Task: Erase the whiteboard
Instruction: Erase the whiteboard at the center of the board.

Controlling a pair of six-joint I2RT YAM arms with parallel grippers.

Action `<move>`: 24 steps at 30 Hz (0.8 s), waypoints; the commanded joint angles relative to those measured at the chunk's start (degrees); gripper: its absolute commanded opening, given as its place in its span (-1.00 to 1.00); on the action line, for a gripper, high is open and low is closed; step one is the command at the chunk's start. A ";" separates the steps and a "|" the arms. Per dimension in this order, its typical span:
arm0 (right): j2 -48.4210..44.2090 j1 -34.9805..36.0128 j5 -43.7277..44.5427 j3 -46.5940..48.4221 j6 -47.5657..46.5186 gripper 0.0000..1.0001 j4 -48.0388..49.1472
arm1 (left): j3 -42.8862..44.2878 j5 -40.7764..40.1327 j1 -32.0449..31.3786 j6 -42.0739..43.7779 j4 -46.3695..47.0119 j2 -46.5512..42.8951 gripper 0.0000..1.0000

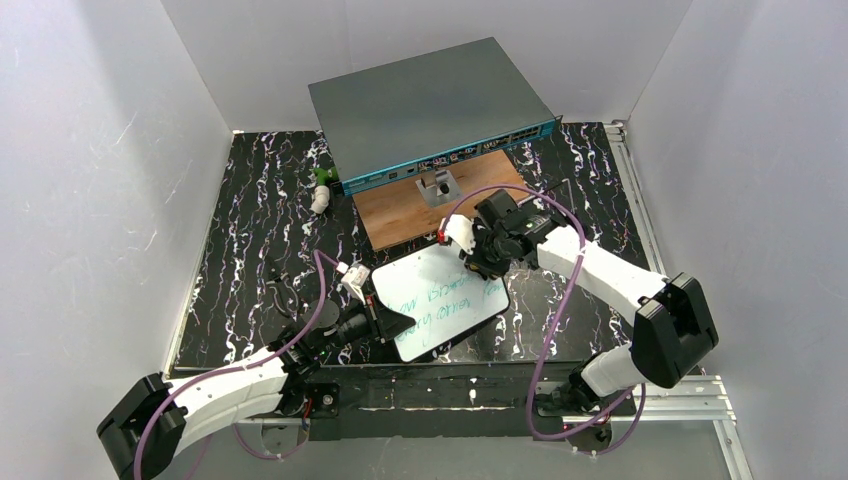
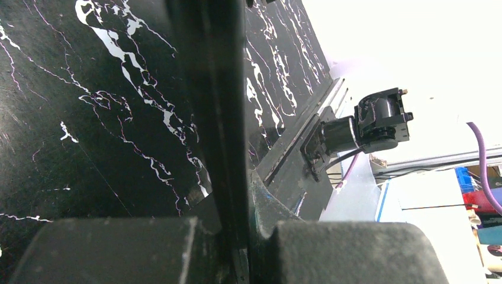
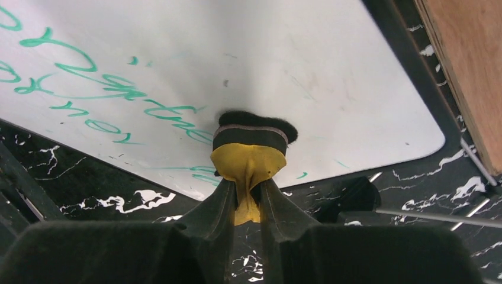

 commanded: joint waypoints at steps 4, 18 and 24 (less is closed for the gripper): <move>1.61 -5.54 9.41 3.71 5.78 -0.97 6.51 | 1.06 2.50 -0.49 3.01 3.96 -1.38 -1.00; -0.12 -1.36 -6.57 -0.17 -2.34 -0.97 -1.53 | 0.89 2.60 -0.53 2.86 5.00 -0.65 -1.00; 0.99 -2.50 1.71 1.86 1.03 -0.97 2.34 | 0.88 2.67 -0.49 2.71 5.12 -0.59 -1.00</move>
